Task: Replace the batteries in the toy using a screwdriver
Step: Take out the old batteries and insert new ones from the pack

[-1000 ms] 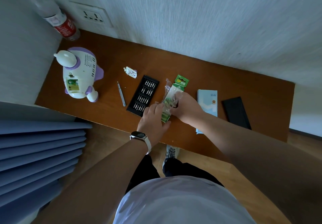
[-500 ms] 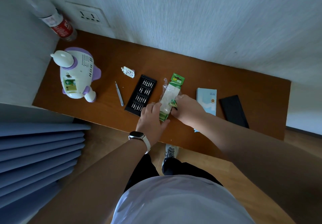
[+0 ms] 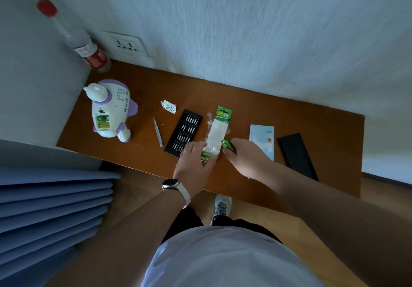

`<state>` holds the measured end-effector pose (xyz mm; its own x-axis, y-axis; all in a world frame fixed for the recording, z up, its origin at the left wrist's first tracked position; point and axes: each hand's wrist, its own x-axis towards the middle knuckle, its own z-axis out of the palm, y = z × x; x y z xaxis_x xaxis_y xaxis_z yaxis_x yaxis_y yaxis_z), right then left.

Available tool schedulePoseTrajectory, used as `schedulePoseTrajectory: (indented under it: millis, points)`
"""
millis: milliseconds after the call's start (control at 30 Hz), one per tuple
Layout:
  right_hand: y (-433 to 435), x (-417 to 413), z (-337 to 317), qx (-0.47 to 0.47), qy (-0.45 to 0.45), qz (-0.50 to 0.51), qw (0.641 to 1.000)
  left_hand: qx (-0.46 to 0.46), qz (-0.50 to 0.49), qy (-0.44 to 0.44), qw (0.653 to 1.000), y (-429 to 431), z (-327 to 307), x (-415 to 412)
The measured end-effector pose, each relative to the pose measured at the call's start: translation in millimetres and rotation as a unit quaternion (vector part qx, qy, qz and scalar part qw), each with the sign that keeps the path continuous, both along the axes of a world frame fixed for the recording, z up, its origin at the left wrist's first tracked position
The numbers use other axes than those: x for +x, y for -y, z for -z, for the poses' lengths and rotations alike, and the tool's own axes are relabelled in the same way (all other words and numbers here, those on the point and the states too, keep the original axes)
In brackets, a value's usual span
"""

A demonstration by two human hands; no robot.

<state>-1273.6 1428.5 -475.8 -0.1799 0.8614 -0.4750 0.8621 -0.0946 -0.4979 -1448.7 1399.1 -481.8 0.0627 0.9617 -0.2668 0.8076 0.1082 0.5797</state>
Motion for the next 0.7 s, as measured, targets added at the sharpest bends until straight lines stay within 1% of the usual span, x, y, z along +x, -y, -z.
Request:
schedulePoseTrajectory:
  millis: [100, 167, 233, 400, 500, 600, 700]
  points:
    - [13.6, 2.2, -30.1, 0.005, -0.075, -0.027, 0.997, -0.010, -0.026, 0.090, 0.996, 5.4, -25.9, 1.0]
    - [20.5, 0.5, -49.9, 0.004, -0.125, -0.039, 0.991, -0.034, -0.045, 0.165, 0.985, 7.8, -44.5, 2.2]
    - [23.5, -3.5, -64.6, -0.005, -0.152, -0.043, 0.987, -0.046, -0.058, 0.215, 0.974, 8.8, -60.1, 1.8]
    - [19.0, -22.2, -86.5, 0.013, -0.170, -0.069, 0.983, -0.010, -0.095, 0.266, 0.959, 8.2, -85.9, -9.4]
    - [12.2, -36.4, -95.7, 0.020, -0.189, -0.068, 0.979, 0.003, -0.124, 0.297, 0.947, 5.8, -94.6, -21.5]
    - [5.5, -52.7, -100.4, 0.017, -0.202, -0.056, 0.978, 0.011, -0.151, 0.309, 0.939, -1.7, -99.4, -36.1]
    - [-3.1, -72.1, -104.4, 0.019, -0.183, -0.054, 0.981, 0.011, -0.167, 0.310, 0.936, -10.2, -102.7, -53.5]
